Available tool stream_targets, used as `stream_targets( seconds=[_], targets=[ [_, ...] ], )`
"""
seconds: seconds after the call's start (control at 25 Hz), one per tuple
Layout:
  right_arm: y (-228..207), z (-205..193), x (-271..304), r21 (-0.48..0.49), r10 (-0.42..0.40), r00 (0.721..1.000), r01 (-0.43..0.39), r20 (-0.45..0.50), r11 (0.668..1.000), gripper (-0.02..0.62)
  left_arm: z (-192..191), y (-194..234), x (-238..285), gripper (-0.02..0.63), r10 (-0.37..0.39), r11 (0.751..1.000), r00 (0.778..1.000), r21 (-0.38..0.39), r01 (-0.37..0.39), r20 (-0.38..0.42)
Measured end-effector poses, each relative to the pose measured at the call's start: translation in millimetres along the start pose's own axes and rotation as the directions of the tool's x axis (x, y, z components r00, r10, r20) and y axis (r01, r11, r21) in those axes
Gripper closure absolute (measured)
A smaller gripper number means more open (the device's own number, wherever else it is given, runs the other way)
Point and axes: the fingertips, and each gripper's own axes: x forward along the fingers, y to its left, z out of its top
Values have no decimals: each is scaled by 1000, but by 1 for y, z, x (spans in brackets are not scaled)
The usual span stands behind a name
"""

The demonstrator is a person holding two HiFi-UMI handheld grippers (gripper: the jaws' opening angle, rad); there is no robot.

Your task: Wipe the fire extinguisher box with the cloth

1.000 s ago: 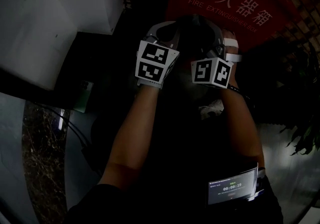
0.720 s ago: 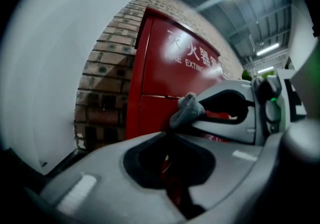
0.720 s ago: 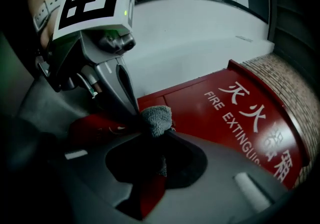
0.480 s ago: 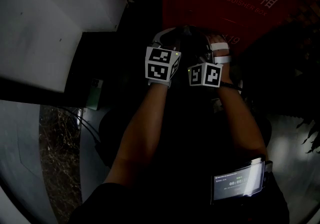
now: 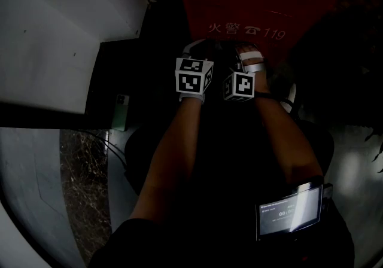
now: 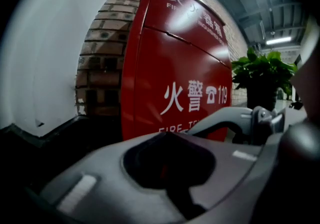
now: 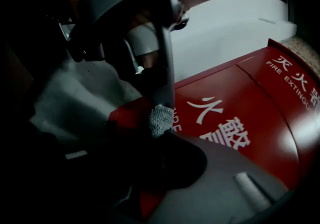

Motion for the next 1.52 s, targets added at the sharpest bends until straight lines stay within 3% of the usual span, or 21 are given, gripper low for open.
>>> stream_targets(
  seconds=[0.16,0.4,0.64,0.8,0.88,1.0,1.16,1.24,1.36,1.52],
  targets=[
    [23,-5,9,-26,58,998,-58,-22,998,531,-22,-4,7,603,-8,1000,997,9,8,-76],
    [61,-21,20,-70,166,984,-170,-60,983,532,-61,-3,20,603,-29,999,975,-46,20,-218],
    [75,-31,24,-30,227,970,-231,-90,973,532,-75,-14,30,603,-97,994,958,-67,82,-269],
    [75,-22,20,-18,239,969,-240,-64,970,532,-66,-11,22,603,-90,989,966,-132,59,-241],
    [58,-14,13,-32,182,983,-184,-36,982,531,-34,-17,15,603,-105,987,979,-143,80,-174],
    [27,8,-3,-37,63,998,-62,21,997,531,26,-25,-3,603,-135,987,990,-97,131,-40],
    [-33,33,-38,9,-58,996,58,64,998,531,113,-34,-43,603,-152,988,977,23,150,148],
    [-79,44,-56,39,-131,988,128,81,991,531,155,-37,-62,603,-160,985,960,97,141,229],
    [-149,64,-80,44,-251,964,248,94,968,531,193,-33,-86,603,-159,978,946,177,112,284],
    [-241,95,-108,-3,-393,914,395,103,919,531,219,-21,-109,603,-134,983,923,168,77,361]
  ],
)
